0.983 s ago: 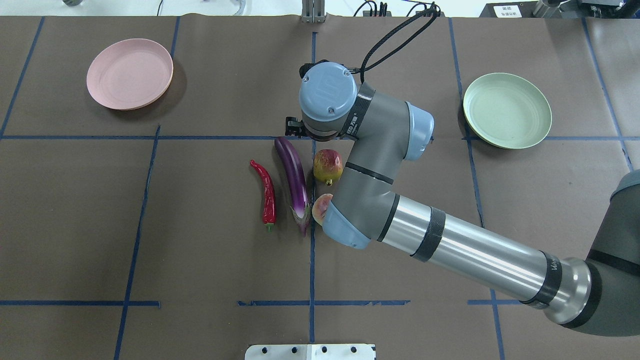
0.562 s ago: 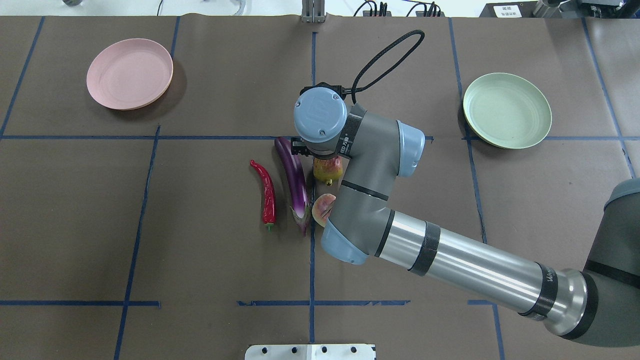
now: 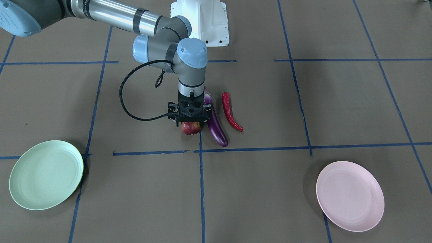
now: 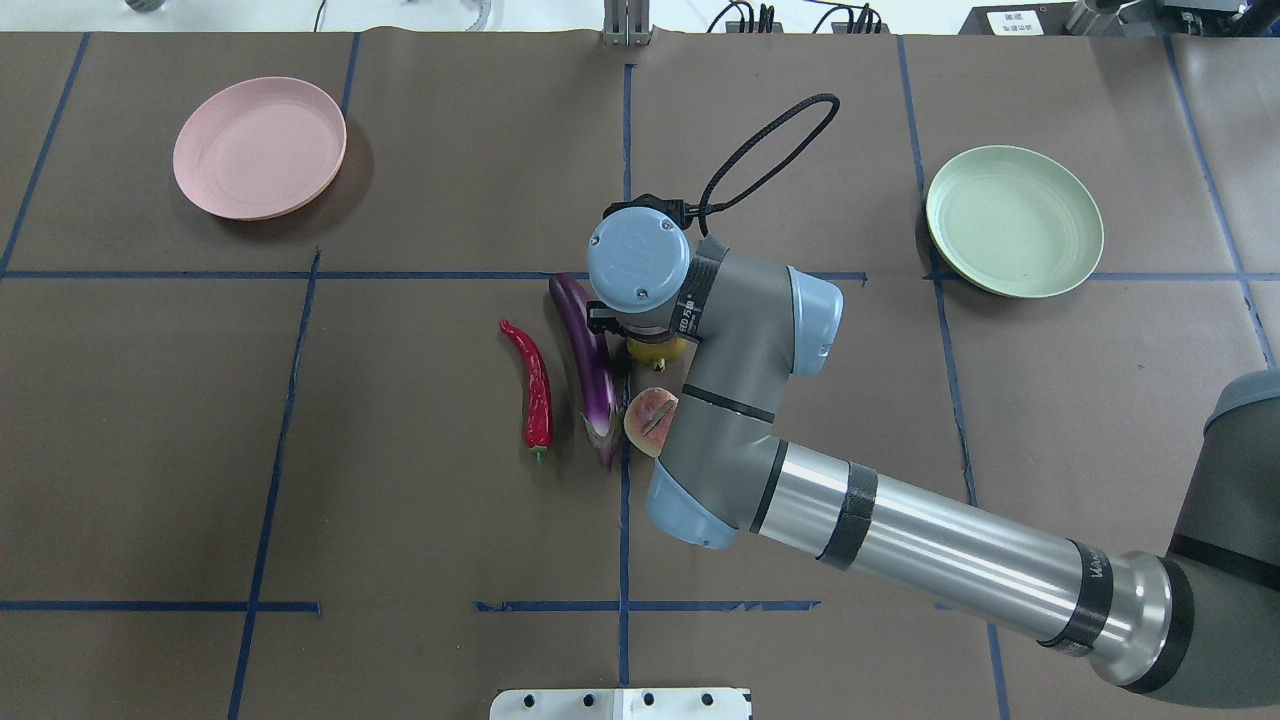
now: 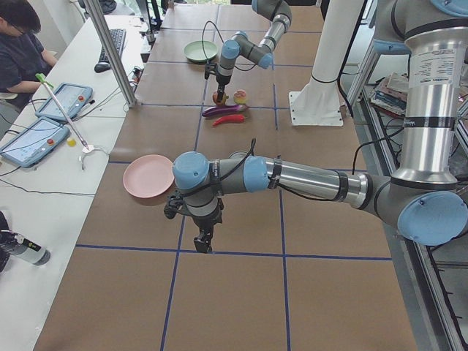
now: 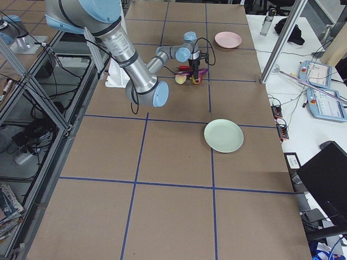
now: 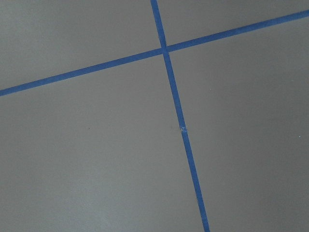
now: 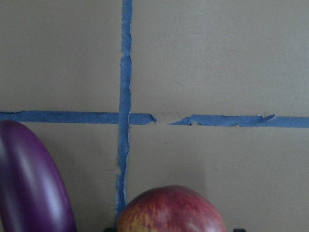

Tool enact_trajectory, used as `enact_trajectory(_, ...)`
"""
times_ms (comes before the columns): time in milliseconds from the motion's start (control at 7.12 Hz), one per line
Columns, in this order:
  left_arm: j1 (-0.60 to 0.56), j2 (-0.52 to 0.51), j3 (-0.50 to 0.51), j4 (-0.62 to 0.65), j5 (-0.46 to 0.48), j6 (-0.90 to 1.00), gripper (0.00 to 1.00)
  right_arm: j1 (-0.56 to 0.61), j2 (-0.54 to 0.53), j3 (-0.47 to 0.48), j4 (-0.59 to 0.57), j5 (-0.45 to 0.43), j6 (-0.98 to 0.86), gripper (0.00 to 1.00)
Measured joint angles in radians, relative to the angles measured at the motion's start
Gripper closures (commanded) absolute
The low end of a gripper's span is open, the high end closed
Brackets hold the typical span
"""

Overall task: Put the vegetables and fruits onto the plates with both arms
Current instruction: 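Carry the pear with the right gripper onto the green plate and release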

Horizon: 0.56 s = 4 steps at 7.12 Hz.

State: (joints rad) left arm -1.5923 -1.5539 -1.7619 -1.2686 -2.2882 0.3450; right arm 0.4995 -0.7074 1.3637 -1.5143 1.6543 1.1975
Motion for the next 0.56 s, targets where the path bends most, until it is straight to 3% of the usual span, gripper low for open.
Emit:
enact_trajectory(281,0.006,0.000,0.001,0.000,0.000,0.001,0.00,0.028,-0.005,0.011,0.005,0.005,-0.012,0.84)
enact_trajectory(562,0.022,0.000,0.011,0.000,0.000,0.001,0.00,0.144,-0.053,0.043,0.018,0.072,-0.112,0.83)
